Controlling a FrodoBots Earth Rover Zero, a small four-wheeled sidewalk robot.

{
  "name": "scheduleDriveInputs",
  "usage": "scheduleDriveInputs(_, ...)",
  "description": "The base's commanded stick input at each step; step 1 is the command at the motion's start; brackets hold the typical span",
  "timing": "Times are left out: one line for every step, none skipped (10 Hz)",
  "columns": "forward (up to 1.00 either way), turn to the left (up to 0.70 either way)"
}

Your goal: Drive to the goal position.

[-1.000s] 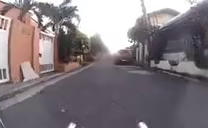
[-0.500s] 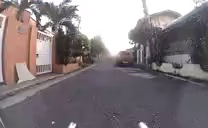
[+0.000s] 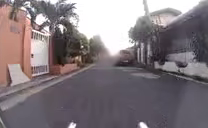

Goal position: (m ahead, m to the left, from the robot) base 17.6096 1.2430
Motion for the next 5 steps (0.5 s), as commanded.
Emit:
scheduleDriveInputs(0.70,0.00)
scheduleDriveInputs(0.70,0.00)
scheduleDriveInputs(0.70,0.00)
scheduleDriveInputs(0.70,0.00)
scheduleDriveInputs(0.70,0.00)
